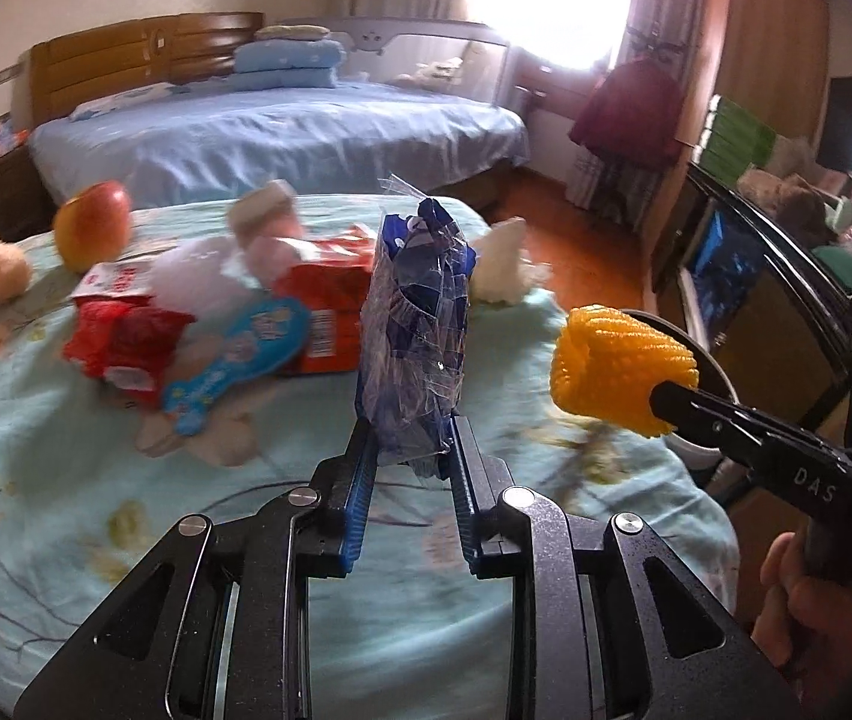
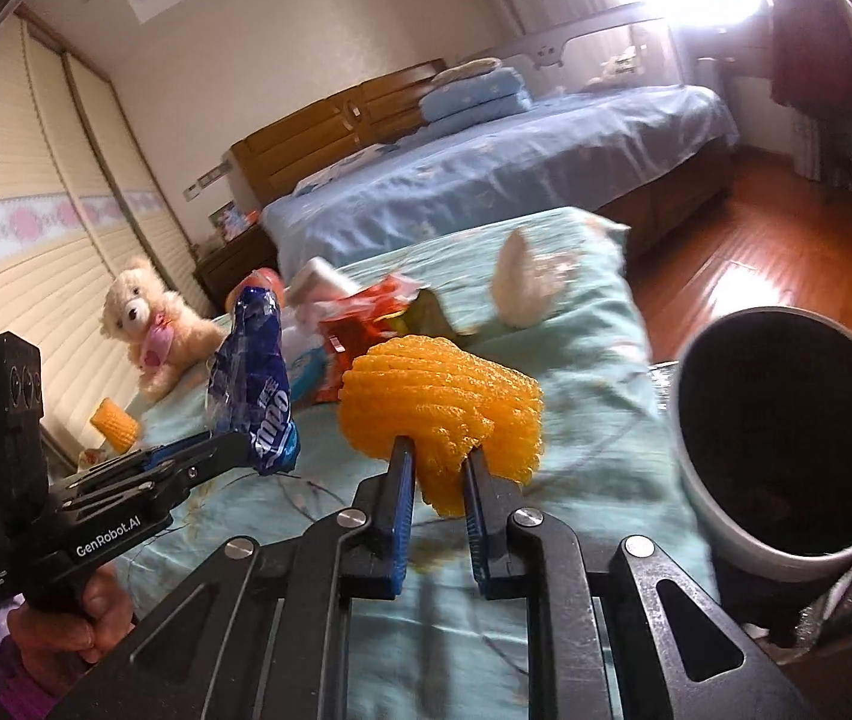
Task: Collect trash
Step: 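Carry both items over the trash bin and open both tools to drop them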
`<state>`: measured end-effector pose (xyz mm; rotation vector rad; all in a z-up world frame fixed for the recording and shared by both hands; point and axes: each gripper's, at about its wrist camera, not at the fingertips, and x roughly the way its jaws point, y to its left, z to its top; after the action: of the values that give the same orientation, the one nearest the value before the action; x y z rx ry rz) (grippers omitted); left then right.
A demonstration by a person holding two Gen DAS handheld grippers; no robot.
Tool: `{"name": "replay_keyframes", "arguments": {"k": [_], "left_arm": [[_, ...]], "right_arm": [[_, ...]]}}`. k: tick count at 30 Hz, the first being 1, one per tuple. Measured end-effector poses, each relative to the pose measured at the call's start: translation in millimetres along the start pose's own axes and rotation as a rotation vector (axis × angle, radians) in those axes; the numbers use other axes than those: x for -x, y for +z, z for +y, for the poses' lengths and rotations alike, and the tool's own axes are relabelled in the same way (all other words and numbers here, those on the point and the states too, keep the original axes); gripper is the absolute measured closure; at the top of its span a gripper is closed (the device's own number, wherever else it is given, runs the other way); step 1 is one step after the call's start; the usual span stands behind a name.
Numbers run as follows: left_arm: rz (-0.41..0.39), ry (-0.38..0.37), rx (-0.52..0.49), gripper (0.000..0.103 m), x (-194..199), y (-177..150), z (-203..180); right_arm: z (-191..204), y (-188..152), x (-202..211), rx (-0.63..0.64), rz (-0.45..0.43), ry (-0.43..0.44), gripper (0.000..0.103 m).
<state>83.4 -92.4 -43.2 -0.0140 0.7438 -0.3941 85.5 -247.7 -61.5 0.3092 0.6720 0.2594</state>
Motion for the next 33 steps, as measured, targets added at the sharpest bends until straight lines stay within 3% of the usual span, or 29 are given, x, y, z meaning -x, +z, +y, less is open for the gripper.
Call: {"name": "replay_keyframes", "arguments": {"k": [17,33], "left_arm": [[0.04,-0.114,-0.117,0.08,-32.9,19.1,-76.7],[0.11,-0.217,-0.187,0.08,-75.8,34.9,-131.5]], "right_arm": [[-63.7,0.1,35.5,-0.053,-0.065,-0.193,0.088],[-122.0,10.1,39.6,-0.079,-0.056,-0.349,0.088]]}}
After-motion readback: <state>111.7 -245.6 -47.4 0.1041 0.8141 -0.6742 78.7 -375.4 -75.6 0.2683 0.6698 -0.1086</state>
